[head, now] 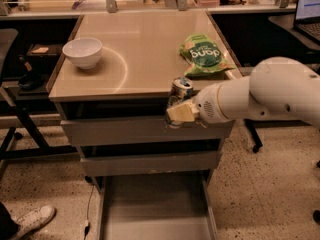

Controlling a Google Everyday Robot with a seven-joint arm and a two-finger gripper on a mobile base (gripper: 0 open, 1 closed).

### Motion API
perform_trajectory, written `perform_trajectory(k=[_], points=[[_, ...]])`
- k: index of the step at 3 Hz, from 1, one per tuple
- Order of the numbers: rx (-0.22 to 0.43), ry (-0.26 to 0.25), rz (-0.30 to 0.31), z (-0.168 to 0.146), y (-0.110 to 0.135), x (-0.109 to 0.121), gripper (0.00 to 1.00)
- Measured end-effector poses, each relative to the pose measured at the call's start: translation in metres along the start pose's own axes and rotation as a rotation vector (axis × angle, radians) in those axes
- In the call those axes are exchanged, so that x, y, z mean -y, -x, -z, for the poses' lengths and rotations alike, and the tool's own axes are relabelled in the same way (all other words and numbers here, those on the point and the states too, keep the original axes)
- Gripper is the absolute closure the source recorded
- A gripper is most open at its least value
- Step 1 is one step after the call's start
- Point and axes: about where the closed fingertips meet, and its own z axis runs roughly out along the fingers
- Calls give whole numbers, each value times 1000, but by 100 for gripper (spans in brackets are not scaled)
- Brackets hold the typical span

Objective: Place redbull can into bottom drawer

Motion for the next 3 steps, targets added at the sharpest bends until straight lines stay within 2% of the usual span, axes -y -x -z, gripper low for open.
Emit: perform_trajectory(k=[1,3], points=[[-18,-12,-111,12,-39,-21,100],[-26,-11,-113,12,-44,-22,100]])
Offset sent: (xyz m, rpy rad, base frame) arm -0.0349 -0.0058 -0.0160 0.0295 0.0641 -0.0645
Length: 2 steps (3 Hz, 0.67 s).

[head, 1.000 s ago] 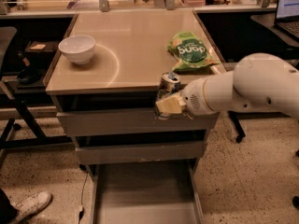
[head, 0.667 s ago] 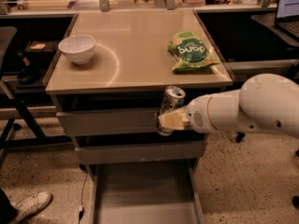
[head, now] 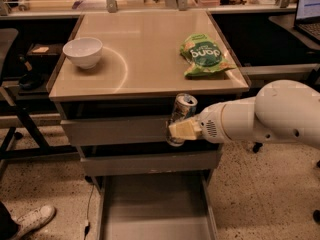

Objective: Place redbull can into bottom drawer

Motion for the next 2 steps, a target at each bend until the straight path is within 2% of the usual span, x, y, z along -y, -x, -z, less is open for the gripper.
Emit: perform_trajectory(k=[1,2], points=[[-30,9,-87,-14,-43,-5,100],[-66,39,-206,-36,-105,-10,100]])
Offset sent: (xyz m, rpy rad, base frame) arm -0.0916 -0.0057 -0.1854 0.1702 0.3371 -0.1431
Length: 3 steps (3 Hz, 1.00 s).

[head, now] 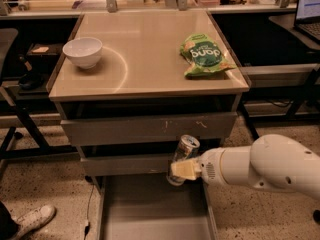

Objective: Place redbull can into bottom drawer

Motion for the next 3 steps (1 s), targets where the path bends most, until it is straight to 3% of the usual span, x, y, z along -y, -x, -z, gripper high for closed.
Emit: perform_trajectory(k=[1,3], points=[[-48,62,-123,-31,-53,6,100],[-46,98,-167,-46,-70,6,100]])
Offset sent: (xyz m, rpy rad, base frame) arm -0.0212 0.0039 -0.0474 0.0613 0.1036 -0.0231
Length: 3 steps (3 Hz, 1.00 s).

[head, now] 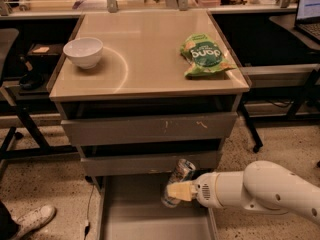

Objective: Place redbull can into bottom drawer

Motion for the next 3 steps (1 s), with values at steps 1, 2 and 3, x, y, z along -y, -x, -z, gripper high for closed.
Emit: perform_trajectory(k=[1,2,3], points=[[30,56,-100,-33,-32,8,100],[59,108,-226,-78,-63,32,100],[37,150,-274,-95,-81,31,100]])
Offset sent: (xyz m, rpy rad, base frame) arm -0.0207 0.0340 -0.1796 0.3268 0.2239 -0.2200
